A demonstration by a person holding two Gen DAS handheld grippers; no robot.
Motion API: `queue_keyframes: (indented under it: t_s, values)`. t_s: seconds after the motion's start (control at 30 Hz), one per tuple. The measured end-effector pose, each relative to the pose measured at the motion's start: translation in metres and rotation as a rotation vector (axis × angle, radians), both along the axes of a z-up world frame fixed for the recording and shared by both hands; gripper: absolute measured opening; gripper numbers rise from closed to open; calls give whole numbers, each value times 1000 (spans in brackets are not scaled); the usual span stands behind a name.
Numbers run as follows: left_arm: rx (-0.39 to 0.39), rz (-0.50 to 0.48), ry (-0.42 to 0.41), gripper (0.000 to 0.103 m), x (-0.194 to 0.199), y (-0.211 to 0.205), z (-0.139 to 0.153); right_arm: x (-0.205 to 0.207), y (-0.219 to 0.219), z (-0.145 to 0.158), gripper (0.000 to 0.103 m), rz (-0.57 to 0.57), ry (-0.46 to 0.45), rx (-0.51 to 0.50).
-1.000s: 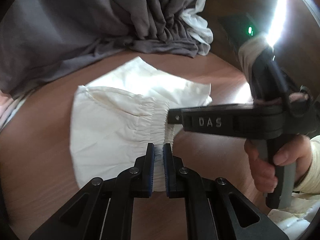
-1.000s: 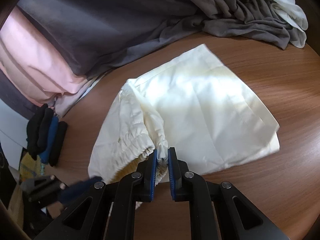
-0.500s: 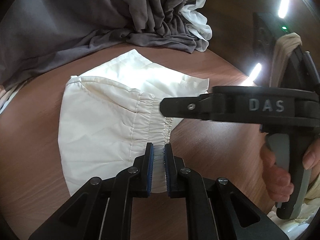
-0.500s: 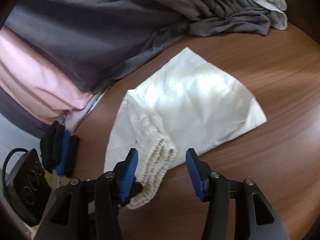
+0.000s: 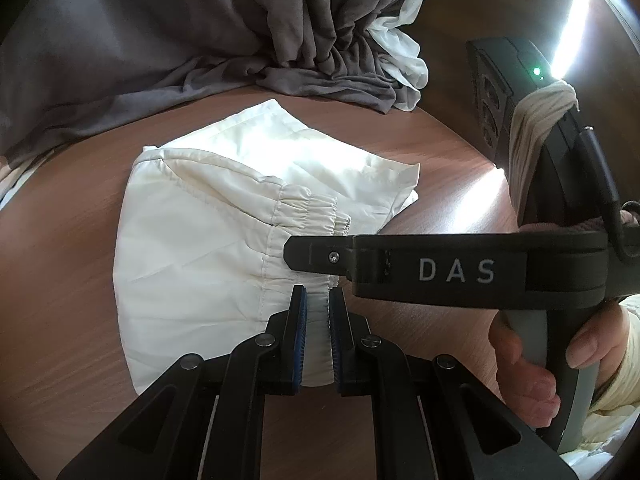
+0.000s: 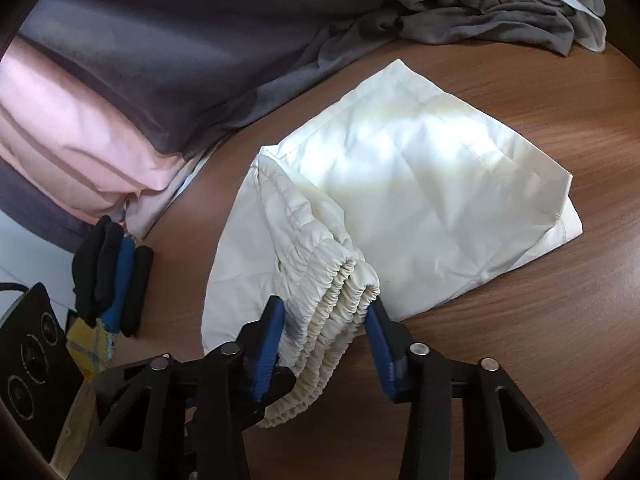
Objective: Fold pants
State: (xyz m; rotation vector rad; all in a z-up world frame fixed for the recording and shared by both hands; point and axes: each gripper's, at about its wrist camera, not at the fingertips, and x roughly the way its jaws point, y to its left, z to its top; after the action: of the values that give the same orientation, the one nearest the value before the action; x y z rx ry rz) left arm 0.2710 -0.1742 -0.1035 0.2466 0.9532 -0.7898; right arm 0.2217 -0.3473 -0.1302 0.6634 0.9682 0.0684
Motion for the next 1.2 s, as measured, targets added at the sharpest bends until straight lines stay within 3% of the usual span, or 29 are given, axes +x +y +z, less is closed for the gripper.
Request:
queue_keyframes:
  t_s: [0.1, 0.23, 0.27, 0.37, 0.5, 0.7, 0.97, 1.07, 1.2]
  values:
    - [-7, 1, 9, 12, 0, 1, 0, 2, 0, -4, 40, -3, 22, 6]
    - [-16, 6, 12, 13, -3, 1, 8, 3, 3, 1, 24, 22, 4, -34]
    - [-39, 12, 7, 18, -6, 5, 15, 3, 5, 5, 22, 35, -8, -53]
    - [-72, 65, -22, 30, -11, 19, 35, 3, 11, 18, 20, 59, -41, -90]
    - [-108, 181, -68, 31, -12, 51, 58, 4, 13, 44, 19, 77, -86, -119]
    - [-115, 295, -133, 35, 0, 77, 70, 16, 11, 93, 19, 142, -156, -156]
    - [-109, 240, -126, 35, 0, 57, 64, 53, 9, 135, 18, 239, -201, -259]
    - [-108, 215, -119, 42, -5, 49, 62, 67, 6, 145, 18, 242, -210, -296]
    - [-113, 202, -94, 42, -2, 37, 58, 78, 4, 155, 18, 268, -232, -339]
